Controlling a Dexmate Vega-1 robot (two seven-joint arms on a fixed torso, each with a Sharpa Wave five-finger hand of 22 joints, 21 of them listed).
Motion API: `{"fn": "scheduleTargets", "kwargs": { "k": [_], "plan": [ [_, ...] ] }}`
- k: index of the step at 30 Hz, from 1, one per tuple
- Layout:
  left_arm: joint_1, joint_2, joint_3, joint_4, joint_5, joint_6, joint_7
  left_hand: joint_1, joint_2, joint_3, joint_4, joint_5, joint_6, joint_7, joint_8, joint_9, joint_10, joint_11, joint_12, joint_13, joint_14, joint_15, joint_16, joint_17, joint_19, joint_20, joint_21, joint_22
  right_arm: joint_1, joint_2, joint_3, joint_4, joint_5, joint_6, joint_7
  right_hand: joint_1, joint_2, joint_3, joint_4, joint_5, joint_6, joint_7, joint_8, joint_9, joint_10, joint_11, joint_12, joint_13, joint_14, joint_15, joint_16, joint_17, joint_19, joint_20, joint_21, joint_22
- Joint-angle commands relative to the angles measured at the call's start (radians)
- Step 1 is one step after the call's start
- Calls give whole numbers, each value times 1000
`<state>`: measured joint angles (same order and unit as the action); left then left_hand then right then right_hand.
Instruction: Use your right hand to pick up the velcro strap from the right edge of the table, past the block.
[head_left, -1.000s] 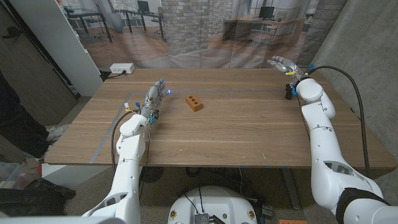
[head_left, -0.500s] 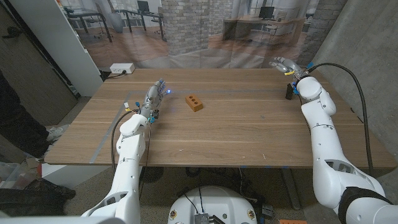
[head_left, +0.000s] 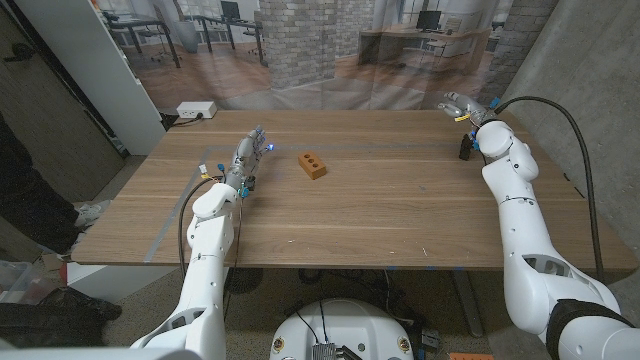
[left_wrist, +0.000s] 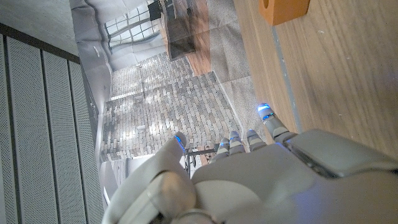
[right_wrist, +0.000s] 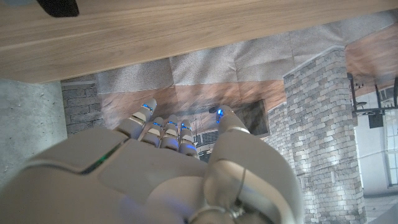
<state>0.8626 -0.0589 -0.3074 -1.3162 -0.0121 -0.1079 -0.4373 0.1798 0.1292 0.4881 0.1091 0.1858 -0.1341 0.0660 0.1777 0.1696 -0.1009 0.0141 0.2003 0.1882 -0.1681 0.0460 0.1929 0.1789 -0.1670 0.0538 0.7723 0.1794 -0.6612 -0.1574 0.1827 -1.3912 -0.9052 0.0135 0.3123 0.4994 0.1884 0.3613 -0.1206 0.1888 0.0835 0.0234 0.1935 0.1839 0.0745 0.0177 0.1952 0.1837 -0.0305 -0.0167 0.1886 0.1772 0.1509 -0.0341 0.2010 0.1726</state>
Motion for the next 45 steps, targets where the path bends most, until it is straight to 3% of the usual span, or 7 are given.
{"fn": "scheduleTargets", "kwargs": {
  "k": [1,21,45],
  "plan": [
    [6,-2,-2,-11,2,9,5,-4,-2,3,-4,7,-1,2,3,4,-7,5,6,4,-21,3,2,3,-47,6,-3,1,3,-10,-34,-22,-101,-68,5,22,-2,13,-3,5,-9,-5,-6,3,-4,-7,-5,3,-5,-6,-1,0,7,-18,-3,0],
    [9,-1,-2,-16,5,14,10,-4,-2,4,-5,7,-2,2,3,4,-9,4,5,4,-21,3,2,3,-46,6,-7,1,22,-12,-66,-3,-203,-146,16,57,-6,32,-16,3,-27,-13,-8,3,-18,-16,-8,3,-13,-12,-3,0,4,-25,-5,0],
    [5,1,-7,-10,4,9,12,-6,-2,4,-6,7,-3,1,3,4,-9,3,5,4,-21,2,2,3,-45,6,-13,2,60,-12,-100,50,-276,-231,17,72,-24,30,-18,-7,-67,9,-14,4,-44,-10,-12,3,-22,-1,-4,0,2,-19,-6,0]
  ]
}}
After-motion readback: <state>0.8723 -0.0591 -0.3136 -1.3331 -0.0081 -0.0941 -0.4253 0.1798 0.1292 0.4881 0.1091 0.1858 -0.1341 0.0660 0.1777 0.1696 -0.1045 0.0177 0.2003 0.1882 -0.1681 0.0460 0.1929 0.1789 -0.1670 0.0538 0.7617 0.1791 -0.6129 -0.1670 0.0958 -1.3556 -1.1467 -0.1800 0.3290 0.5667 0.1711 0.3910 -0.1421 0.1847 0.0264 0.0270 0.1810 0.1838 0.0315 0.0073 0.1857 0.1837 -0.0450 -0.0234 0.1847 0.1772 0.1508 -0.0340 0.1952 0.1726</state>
